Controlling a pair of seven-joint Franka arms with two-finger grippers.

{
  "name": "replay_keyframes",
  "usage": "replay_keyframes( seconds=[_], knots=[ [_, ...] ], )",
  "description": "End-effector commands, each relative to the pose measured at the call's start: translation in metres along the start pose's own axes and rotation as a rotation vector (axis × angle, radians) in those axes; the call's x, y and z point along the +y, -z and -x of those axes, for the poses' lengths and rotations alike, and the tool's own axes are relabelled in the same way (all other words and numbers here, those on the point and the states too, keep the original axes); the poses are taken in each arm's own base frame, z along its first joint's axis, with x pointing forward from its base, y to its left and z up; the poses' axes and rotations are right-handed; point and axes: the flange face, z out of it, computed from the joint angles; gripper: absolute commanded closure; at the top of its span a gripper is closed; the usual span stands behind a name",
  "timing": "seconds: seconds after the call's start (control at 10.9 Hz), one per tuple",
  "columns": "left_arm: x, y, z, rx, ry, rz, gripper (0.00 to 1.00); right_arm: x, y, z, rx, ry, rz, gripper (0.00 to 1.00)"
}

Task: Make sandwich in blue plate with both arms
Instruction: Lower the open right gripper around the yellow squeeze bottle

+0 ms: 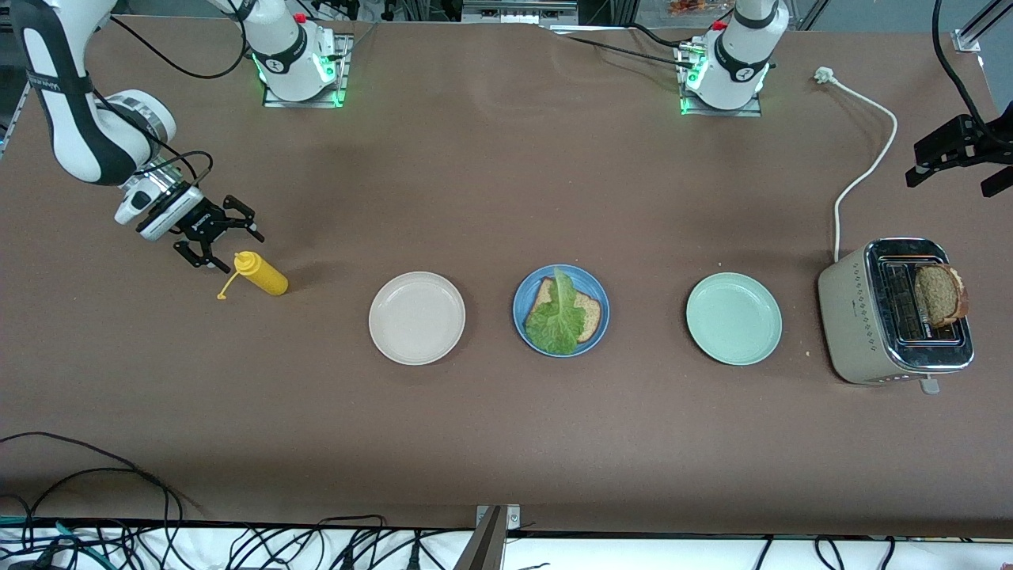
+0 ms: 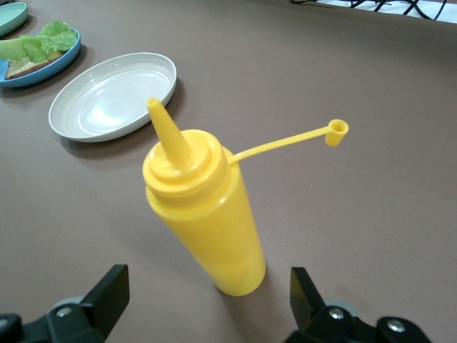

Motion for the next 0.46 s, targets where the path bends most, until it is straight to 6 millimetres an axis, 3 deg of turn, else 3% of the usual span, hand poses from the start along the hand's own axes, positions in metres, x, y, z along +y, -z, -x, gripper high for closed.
replay_keyframes(
  seconds=[0.0,0.37],
  knots=[
    [0.000,0.005,0.000,-0.001,0.011,0.017,0.00,0.006,-0.011,0.006,0.053,0.010,0.002,0.00],
    [0.000,0.005,0.000,-0.001,0.009,0.017,0.00,0.004,-0.025,0.021,0.079,0.012,-0.007,0.00]
  ],
)
